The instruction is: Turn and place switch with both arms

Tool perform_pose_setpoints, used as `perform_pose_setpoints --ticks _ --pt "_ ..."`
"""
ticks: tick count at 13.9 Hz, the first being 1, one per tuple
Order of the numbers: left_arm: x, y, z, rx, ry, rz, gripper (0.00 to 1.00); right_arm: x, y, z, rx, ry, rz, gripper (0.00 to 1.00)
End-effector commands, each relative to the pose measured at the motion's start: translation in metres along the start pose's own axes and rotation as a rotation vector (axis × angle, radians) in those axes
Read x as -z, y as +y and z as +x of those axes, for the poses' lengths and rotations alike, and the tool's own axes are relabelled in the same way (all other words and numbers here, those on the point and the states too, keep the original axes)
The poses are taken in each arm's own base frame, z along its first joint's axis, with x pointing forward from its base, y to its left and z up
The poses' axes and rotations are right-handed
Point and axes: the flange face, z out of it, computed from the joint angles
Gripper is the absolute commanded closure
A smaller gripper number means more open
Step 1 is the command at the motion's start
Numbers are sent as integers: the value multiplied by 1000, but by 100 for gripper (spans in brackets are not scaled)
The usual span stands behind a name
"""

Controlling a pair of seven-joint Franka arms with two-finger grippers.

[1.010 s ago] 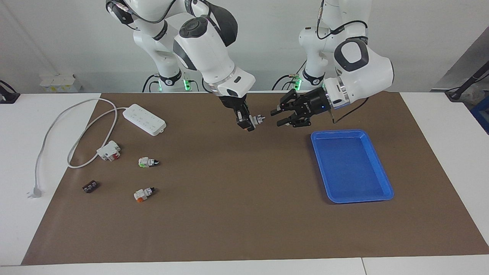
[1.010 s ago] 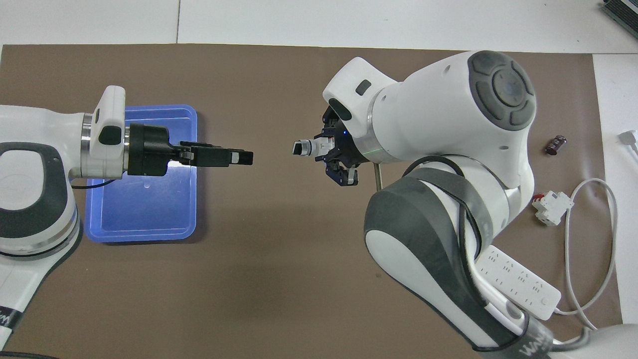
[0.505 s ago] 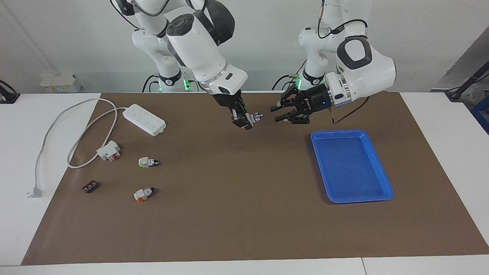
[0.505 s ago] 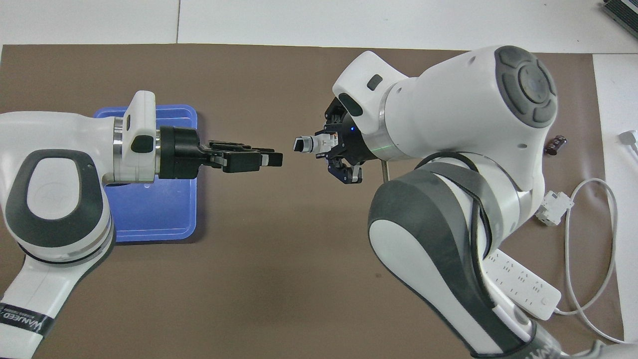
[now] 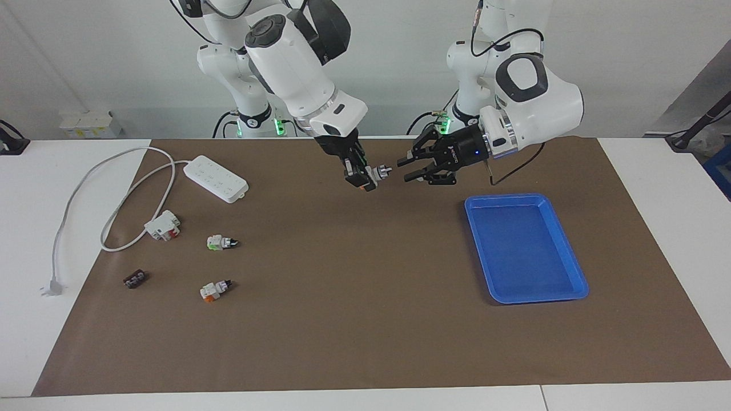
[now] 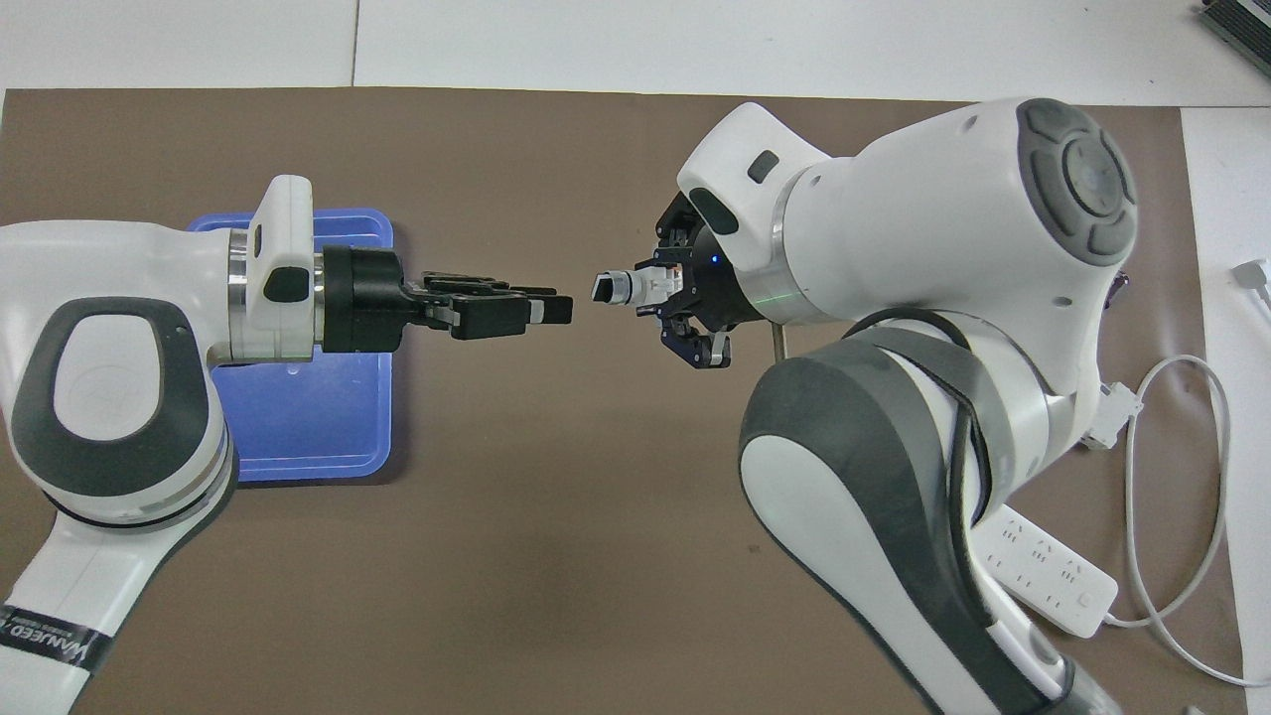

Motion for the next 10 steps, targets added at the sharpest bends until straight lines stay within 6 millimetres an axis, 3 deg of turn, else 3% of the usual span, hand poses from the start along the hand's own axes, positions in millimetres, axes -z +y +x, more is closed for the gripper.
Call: perform_pose_setpoints --ticks 1,6,10 --pt "-2 11 2 -21 34 1 63 7 -5 -11 3 22 6 100" --pt "-29 28 5 -25 107 25 63 9 -7 -11 3 21 4 100" --pt "-37 32 5 -30 123 41 64 9 -8 -11 3 20 6 100"
